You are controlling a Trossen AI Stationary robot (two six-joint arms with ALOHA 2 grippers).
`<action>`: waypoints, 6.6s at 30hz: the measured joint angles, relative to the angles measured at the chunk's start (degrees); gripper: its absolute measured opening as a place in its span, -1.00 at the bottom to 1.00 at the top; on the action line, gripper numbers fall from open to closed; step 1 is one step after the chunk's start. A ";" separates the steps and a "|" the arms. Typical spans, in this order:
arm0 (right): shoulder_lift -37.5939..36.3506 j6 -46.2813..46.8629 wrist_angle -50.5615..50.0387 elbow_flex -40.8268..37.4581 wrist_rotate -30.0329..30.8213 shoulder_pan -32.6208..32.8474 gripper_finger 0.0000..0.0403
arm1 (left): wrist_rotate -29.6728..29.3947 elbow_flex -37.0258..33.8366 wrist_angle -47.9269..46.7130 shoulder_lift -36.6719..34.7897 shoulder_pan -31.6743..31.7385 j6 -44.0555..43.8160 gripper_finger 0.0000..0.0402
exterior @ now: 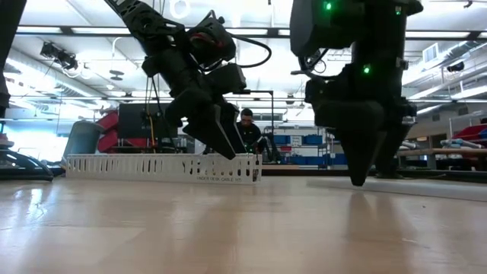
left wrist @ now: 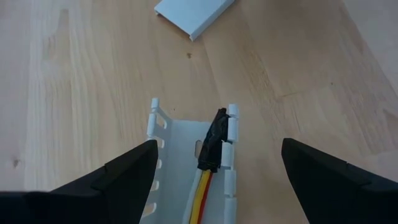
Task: Ziptie cables
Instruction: Close the white cable duct
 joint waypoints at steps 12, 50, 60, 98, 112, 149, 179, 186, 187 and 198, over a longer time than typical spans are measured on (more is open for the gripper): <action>3.55 0.99 0.12 0.10 0.46 -1.03 0.74 | 0.07 0.00 0.17 0.00 0.00 -2.25 0.60; 3.15 1.49 11.09 -4.15 3.06 -2.04 0.74 | 0.07 0.00 0.02 0.00 0.00 -2.35 0.60; 3.23 2.94 11.37 -4.15 3.31 -2.02 0.74 | 0.07 0.00 0.04 0.00 0.00 -2.36 0.60; 3.25 -0.22 13.00 -4.15 0.89 -2.09 0.47 | 0.05 0.00 0.59 0.00 -0.01 -2.38 0.60; 3.25 -1.63 13.56 -4.15 0.61 -2.04 0.06 | 0.05 0.00 0.60 0.00 -0.02 -2.38 0.60; -1.42 -10.24 13.63 -4.81 2.54 -2.31 0.04 | -2.94 0.00 1.11 -0.01 -0.02 -5.73 0.60; -1.95 -16.65 13.99 -4.46 1.45 -4.08 0.05 | -1.37 2.01 -4.41 -0.07 0.00 -2.03 0.60; -2.01 -19.96 14.63 -4.42 -0.65 -5.87 0.05 | -1.29 8.23 -13.83 -0.11 0.15 2.11 0.60; -2.03 -20.91 14.75 -4.42 -1.43 -6.31 0.05 | -0.85 8.67 -14.40 -0.11 0.15 2.54 0.59; -8.84 -29.68 15.15 -4.37 -3.65 -9.17 0.06 | 2.85 9.41 -15.17 1.51 1.12 5.03 0.41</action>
